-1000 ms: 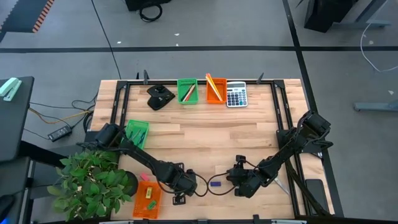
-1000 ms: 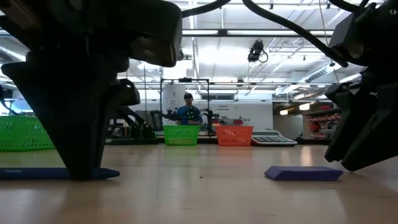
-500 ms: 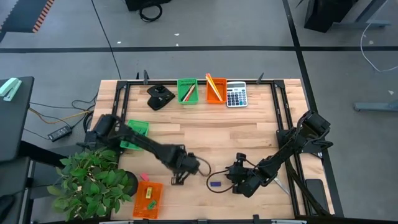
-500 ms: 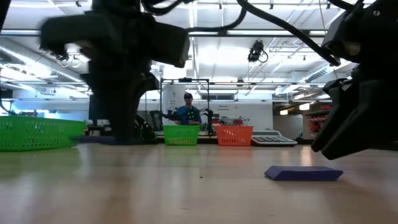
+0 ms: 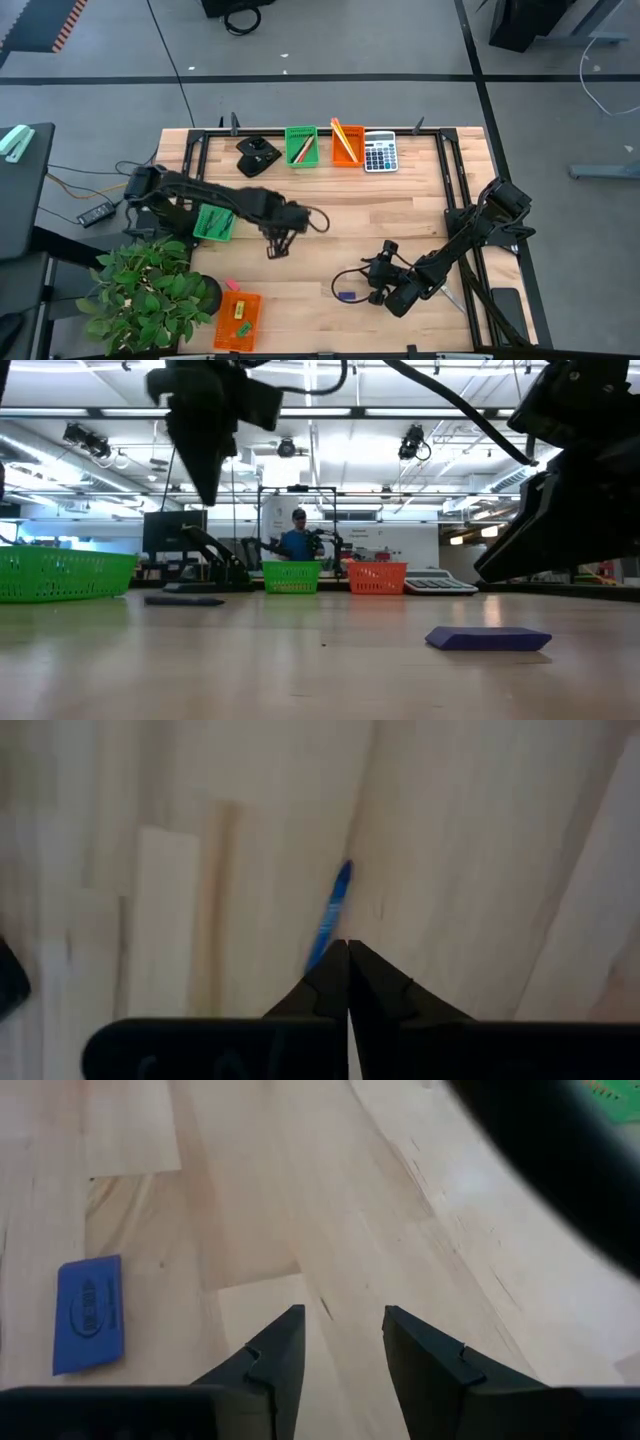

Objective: Sort crayons/erasers/pens/pencils in bins
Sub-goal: Put the blue crayon into the bottom green bin

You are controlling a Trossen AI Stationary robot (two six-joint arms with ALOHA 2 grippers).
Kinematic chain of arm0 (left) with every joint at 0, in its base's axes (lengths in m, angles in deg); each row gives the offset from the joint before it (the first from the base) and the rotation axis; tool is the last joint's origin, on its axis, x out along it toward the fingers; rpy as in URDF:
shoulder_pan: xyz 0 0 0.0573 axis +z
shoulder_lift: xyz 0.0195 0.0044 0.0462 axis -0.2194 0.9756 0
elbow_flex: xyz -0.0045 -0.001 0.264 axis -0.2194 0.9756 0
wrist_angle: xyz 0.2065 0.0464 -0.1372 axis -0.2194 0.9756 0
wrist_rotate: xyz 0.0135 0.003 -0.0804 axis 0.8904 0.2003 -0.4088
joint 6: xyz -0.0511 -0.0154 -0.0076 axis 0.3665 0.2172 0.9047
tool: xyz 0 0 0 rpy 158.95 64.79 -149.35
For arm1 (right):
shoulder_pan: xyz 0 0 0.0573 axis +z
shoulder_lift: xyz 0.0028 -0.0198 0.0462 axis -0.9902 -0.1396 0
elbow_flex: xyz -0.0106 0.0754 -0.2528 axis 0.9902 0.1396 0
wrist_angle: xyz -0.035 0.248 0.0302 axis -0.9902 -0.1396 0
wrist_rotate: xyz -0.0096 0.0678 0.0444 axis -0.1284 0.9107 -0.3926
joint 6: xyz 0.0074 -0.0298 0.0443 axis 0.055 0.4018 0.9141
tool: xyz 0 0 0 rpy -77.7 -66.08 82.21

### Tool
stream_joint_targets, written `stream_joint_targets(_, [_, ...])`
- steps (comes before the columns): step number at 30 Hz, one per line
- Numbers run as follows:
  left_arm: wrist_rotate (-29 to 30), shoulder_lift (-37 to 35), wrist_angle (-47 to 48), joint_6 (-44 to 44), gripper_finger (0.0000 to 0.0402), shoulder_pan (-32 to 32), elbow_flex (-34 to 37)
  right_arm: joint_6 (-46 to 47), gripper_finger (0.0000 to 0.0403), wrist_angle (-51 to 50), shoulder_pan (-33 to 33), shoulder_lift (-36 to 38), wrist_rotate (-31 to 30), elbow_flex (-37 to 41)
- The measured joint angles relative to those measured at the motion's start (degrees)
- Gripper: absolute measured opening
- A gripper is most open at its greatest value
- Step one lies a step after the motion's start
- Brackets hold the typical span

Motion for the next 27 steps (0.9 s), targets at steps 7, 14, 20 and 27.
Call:
stream_joint_targets(7, [6.2, -2.9, -0.5, -3.5, 0.0013, 3.1, 0.0, 0.0, 0.0143, -0.1, 0.0, 0.0, 0.0, 0.0])
stream_joint_targets(14, [3.4, 0.9, -11.7, -16.8, 0.0081, 13.6, 2.4, -0.1, 0.0143, 0.0, -0.6, 0.0, -0.4, 0.0])
stream_joint_targets(20, [-0.5, 2.8, -13.4, -26.5, 0.0122, 25.2, 9.7, -0.9, 0.0143, 0.0, -1.1, 0.0, -0.4, 0.0])
stream_joint_targets(27, [-4.4, 2.8, -26.6, -34.5, 0.0153, 35.1, 16.3, -1.9, 0.0143, -0.4, -1.1, 0.0, -0.5, 0.0])
